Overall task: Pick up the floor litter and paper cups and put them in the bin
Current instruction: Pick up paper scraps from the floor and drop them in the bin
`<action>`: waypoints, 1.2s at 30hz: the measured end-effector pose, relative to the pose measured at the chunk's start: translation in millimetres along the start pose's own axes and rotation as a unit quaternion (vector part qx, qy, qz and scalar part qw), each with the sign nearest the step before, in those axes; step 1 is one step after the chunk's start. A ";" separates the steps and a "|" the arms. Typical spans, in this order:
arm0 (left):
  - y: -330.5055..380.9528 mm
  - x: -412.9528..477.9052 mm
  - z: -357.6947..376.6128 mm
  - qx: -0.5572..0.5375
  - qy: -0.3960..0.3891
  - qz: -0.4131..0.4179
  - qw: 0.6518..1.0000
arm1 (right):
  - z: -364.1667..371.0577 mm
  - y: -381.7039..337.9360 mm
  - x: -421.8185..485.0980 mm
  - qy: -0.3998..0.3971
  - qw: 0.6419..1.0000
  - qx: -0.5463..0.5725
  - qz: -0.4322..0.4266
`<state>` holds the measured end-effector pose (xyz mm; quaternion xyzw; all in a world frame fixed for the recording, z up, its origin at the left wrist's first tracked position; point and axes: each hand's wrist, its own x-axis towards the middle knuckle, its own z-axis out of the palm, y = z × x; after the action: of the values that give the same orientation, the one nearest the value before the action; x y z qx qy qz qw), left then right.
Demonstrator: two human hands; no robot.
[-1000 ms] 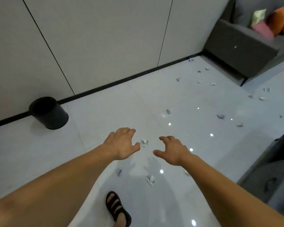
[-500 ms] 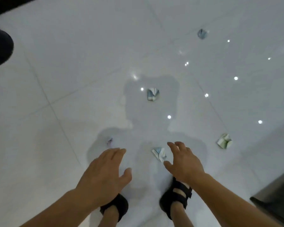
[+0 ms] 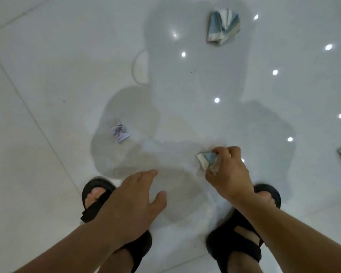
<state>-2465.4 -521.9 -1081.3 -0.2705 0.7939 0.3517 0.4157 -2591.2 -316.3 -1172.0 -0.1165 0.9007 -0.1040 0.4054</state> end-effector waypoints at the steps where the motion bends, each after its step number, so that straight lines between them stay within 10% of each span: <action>1: 1.6 -2.0 -3.8 -0.029 -0.006 -0.008 1.000 | -3.9 -10.0 -6.1 -0.005 1.000 0.026 -0.006; 8: 30.5 -33.6 -76.4 -0.257 0.005 -0.024 0.966 | -68.9 -125.2 -66.3 -0.004 0.948 0.121 -0.296; 14: -4.2 -55.1 -138.1 -0.305 0.069 -0.015 0.950 | -77.6 -192.2 -52.2 -0.022 0.917 0.132 -0.375; 24: -141.2 -36.5 -118.0 -0.264 0.198 -0.129 0.935 | 37.4 -221.2 59.6 -0.083 0.884 -0.298 -0.349; 36: -79.8 -138.3 -212.2 -0.241 0.231 -0.075 0.939 | -119.2 -318.9 -60.3 -0.016 0.922 -0.141 -0.360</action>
<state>-2437.2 -717.6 -903.9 -0.4955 0.7368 0.4282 0.1680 -2602.2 -590.9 -962.2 -0.4900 0.7972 -0.1132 0.3341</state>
